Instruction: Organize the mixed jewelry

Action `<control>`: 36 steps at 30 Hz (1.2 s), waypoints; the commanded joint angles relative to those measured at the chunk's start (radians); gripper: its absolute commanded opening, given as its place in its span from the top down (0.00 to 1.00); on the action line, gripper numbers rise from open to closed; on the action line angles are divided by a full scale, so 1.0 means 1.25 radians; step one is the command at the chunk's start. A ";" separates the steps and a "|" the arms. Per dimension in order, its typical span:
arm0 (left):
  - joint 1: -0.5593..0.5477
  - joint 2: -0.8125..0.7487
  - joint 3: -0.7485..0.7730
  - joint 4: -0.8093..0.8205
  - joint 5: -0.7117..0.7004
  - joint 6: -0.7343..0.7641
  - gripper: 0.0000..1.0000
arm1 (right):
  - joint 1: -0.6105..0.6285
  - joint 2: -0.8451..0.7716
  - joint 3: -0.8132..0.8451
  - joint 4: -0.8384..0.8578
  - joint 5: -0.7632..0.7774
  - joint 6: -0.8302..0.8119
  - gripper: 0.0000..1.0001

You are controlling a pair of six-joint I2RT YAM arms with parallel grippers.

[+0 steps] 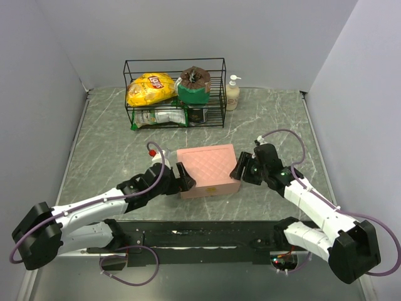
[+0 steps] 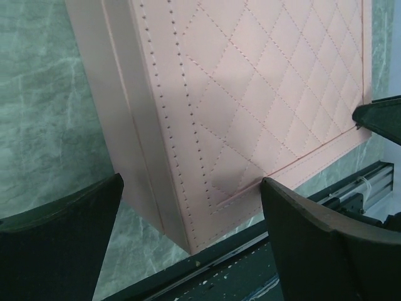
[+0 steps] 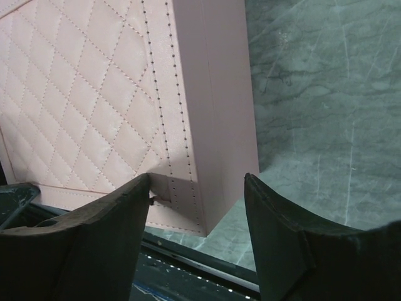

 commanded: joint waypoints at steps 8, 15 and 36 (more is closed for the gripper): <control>0.003 -0.136 0.104 -0.201 -0.228 0.095 0.04 | 0.004 -0.093 0.033 -0.075 0.174 -0.041 0.07; 0.169 -0.169 0.150 -0.207 -0.119 0.220 0.04 | -0.066 -0.092 0.049 -0.059 0.172 -0.040 0.00; 0.323 -0.126 0.193 -0.222 -0.006 0.278 0.04 | -0.200 0.008 -0.012 0.137 0.195 -0.056 0.00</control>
